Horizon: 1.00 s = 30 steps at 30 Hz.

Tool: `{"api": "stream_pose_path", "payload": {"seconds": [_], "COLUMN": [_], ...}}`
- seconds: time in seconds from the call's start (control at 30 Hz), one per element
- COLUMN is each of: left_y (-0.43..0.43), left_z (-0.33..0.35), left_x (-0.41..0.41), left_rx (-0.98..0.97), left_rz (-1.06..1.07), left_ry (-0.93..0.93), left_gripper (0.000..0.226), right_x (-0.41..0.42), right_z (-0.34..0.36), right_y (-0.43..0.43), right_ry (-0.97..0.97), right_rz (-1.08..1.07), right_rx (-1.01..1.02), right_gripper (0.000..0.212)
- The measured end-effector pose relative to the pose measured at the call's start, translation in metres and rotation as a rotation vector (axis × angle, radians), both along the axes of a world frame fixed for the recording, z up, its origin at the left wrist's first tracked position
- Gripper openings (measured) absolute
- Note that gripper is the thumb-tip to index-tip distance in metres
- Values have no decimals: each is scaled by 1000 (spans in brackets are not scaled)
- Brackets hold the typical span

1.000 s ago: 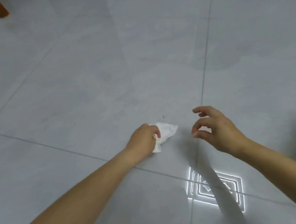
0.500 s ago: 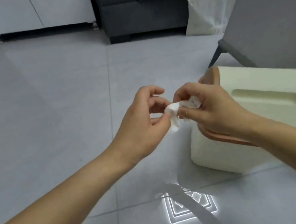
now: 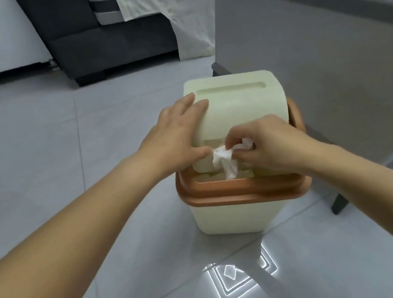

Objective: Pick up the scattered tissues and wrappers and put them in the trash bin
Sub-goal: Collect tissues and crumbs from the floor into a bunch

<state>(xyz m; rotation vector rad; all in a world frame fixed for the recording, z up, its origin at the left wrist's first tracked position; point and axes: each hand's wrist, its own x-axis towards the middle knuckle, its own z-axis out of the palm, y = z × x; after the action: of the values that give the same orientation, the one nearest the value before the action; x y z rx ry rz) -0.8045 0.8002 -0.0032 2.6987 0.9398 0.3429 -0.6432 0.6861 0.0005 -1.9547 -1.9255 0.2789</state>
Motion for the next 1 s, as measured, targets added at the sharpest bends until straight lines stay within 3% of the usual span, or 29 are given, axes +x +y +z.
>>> {"api": "stream_pose_path", "payload": {"seconds": [0.23, 0.33, 0.5, 0.63, 0.7, 0.77, 0.83, 0.9, 1.0], "left_y": [4, 3, 4, 5, 3, 3, 2, -1, -9], "left_z": [2, -1, -5, -7, -9, -12, -16, -24, -39], "left_x": [-2, -2, -1, -2, -4, -8, -16, -26, -37], "left_rx": [128, 135, 110, 49, 23, -3, -70, -176, -398], "left_rz": [-11, 8, 40, 50, 64, 82, 106, 153, 251], "left_ry": [-41, -29, -15, -23, -16, -23, -76, -157, -263], "left_gripper": [82, 85, 88, 89, 89, 88, 85, 84, 91], "right_x": [-3, 1, 3, 10, 22, 37, 50, 59, 58], "right_z": [-19, -12, 14, 32, 40, 44, 44, 38, 24], "right_y": [16, 10, -7, -14, -14, -12, -15, -21, -32], "right_ry": [-46, -114, -271, -248, -212, -246, -244, -215, -80], "right_rz": [24, 50, 66, -66, -125, -219, -344, -422, -431], "right_rx": [-451, -474, -356, 59, 180, 77, -161, -341, -488], "right_gripper": [33, 30, 20, 14, 27, 59, 85, 90, 74]}}
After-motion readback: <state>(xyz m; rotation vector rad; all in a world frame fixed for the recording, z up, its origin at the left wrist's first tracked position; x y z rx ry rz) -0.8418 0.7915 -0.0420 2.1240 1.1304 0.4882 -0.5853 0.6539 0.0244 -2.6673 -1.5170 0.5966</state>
